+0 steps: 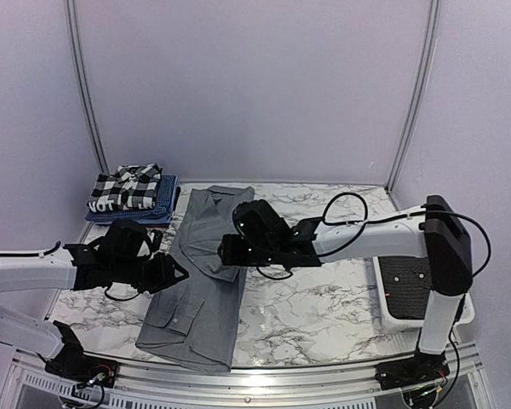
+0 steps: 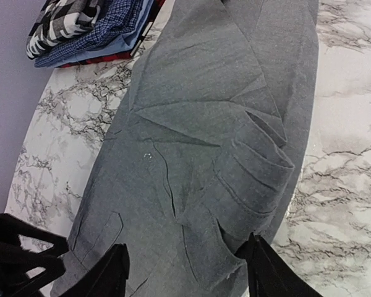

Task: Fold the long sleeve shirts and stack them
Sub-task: Place the sleeve of the rectangle-folded shirt, then smooth out the rectangle-folded shirt at the center of the board.

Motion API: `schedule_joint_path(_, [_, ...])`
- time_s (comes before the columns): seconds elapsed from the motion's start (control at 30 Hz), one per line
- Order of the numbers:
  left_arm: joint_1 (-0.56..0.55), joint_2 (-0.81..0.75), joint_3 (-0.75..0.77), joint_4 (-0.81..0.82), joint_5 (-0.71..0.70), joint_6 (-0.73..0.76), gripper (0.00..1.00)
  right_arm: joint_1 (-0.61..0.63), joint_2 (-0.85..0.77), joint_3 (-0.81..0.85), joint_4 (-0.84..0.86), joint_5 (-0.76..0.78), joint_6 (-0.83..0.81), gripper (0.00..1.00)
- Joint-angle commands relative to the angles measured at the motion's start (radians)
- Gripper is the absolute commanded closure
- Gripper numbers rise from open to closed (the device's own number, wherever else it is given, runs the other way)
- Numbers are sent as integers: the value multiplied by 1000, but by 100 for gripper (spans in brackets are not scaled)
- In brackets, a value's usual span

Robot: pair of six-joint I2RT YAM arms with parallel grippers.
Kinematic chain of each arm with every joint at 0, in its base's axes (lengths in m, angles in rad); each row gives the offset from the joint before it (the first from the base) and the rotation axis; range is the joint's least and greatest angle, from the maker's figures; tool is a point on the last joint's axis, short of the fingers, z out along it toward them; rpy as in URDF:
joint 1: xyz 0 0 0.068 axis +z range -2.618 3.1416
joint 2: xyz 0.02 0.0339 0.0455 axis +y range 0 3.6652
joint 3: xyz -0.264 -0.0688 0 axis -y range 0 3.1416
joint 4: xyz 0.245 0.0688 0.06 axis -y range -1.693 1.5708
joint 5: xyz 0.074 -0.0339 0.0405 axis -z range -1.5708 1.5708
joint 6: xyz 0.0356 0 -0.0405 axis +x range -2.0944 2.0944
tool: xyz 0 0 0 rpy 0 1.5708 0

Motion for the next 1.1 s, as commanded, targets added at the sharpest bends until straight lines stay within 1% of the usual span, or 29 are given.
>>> schedule_joint_path(0.0, [24,54,51,36,91,50,55,-37,-126,-66,-60,-121,-141,32])
schedule_joint_path(0.03, [24,71,59,36,99,57,55,-62,-140,-99,-36,-189,-183,30])
schedule_joint_path(0.1, [24,105,73,59,125,67,55,-120,-140,-136,-31,-318,-254,31])
schedule_joint_path(0.13, [24,123,79,76,143,66,55,-140,-135,-147,-34,-363,-321,33])
schedule_joint_path(0.17, [25,142,84,89,161,60,55,-152,-125,-145,-54,-373,-366,33])
schedule_joint_path(0.23, [24,178,93,123,194,37,55,-163,-116,-141,-60,-379,-450,37])
schedule_joint_path(0.3, [21,209,91,163,215,5,55,-167,-127,-156,-6,-385,-510,37])
schedule_joint_path(0.4, [15,258,80,234,222,-41,55,-207,-136,-175,82,-447,-592,37])
schedule_joint_path(0.47, [3,279,87,248,210,-61,53,-238,-138,-181,143,-509,-642,35])
schedule_joint_path(0.57, [-18,294,101,264,182,-81,51,-262,-124,-167,232,-566,-710,28])
schedule_joint_path(0.63, [-26,309,114,274,170,-100,46,-271,-81,-117,230,-581,-750,26])
schedule_joint_path(0.83, [-45,391,150,316,145,-164,45,-287,54,55,169,-638,-789,24])
schedule_joint_path(0.9, [-47,423,164,331,141,-188,45,-288,84,108,124,-657,-789,24])
schedule_joint_path(1.07, [-55,473,191,365,123,-223,46,-285,107,151,74,-690,-789,26])
